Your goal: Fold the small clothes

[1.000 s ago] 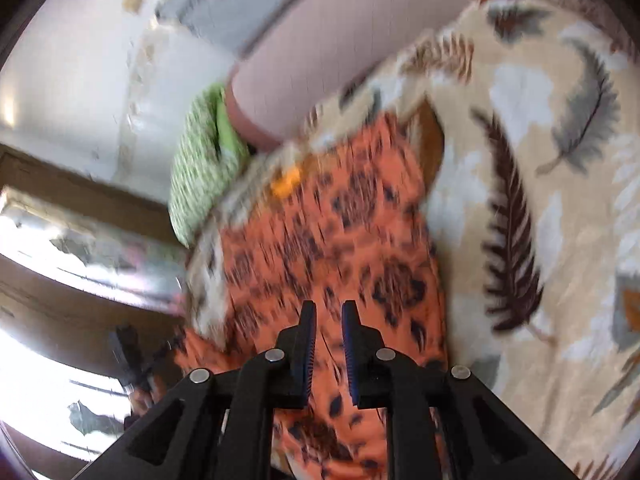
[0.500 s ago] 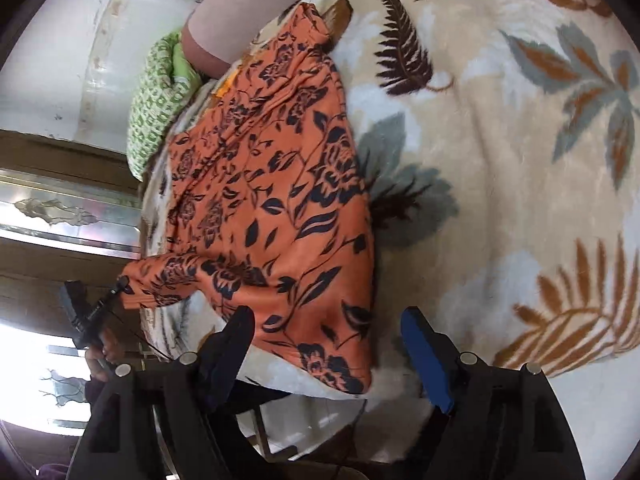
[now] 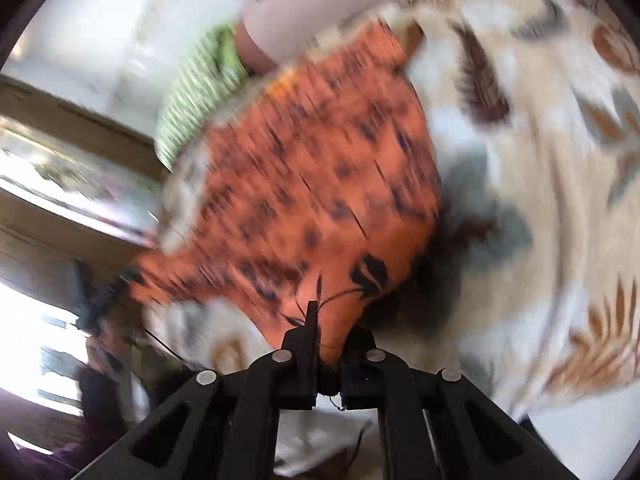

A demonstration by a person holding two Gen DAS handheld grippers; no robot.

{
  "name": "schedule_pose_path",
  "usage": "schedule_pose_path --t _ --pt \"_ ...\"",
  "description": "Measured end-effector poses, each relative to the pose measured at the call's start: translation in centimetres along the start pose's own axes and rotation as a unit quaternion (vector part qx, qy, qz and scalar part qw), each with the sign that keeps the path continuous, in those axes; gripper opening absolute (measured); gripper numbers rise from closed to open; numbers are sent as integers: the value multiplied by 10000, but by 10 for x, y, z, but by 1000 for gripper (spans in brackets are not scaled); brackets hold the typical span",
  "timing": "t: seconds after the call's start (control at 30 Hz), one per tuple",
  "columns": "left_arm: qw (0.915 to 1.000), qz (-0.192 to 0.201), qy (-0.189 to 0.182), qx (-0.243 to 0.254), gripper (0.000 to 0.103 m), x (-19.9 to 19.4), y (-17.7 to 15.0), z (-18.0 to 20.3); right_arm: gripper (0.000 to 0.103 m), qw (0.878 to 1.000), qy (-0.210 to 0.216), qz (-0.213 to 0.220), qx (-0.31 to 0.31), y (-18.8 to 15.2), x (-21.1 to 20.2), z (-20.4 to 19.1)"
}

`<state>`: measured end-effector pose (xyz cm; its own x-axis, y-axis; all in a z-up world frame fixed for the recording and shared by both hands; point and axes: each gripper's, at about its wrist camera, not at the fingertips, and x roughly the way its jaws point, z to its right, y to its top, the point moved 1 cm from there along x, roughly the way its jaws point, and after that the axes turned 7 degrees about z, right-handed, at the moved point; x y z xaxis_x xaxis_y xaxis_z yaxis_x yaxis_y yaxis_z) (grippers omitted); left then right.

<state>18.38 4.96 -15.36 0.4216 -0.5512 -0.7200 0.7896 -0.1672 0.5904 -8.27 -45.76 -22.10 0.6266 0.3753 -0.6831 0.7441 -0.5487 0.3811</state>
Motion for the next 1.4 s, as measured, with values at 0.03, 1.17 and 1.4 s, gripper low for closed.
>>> schedule_pose_path --t 0.03,1.17,1.4 --pt "10000 22 -20 -8 6 2 7 0 7 9998 92 196 8 14 -7 -2" --pt "9756 1311 502 -1688 74 151 213 -105 81 9216 617 2788 2629 292 119 128" --pt "9720 1256 1309 -1496 74 109 131 -28 64 9883 -214 1505 137 262 144 -16"
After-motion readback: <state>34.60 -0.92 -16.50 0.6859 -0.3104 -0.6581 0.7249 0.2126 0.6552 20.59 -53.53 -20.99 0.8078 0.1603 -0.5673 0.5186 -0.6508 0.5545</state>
